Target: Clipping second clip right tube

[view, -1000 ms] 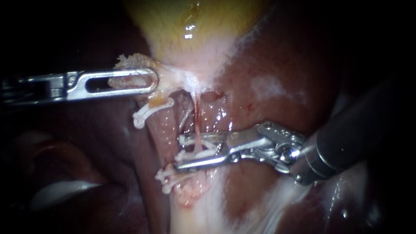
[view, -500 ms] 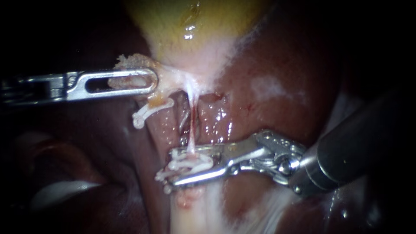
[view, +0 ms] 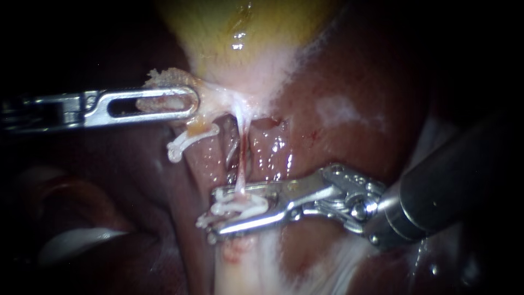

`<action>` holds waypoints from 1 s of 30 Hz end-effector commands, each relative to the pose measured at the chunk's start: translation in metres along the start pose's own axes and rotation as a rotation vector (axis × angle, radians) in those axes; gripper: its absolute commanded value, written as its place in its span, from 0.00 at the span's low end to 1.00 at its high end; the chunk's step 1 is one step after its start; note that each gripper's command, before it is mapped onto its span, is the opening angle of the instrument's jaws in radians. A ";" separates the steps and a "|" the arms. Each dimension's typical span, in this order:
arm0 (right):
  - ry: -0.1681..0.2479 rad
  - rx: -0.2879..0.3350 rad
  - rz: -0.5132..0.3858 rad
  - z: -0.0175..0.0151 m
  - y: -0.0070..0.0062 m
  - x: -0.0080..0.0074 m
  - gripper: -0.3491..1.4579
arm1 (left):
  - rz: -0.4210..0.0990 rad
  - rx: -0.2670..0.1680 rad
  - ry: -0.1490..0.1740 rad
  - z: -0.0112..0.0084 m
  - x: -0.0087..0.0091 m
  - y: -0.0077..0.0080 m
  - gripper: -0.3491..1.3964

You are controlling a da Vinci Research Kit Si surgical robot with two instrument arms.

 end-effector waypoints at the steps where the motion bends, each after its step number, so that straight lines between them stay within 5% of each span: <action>1: -0.001 0.000 0.000 -0.0001 0.0000 0.0000 0.40 | 0.000 0.000 0.000 0.0000 0.0000 0.0000 0.05; 9: 0.004 0.004 0.100 -0.0011 -0.0001 -0.0002 0.00 | 0.000 0.000 0.000 0.0000 0.0000 0.0000 0.05; 17: -0.052 -0.017 0.105 -0.0015 0.0002 -0.0002 0.00 | 0.000 0.000 0.000 0.0000 0.0000 0.0000 0.05; 30: -0.051 -0.020 0.105 -0.0015 0.0003 -0.0002 0.00 | 0.000 0.000 0.000 0.0000 0.0000 0.0000 0.05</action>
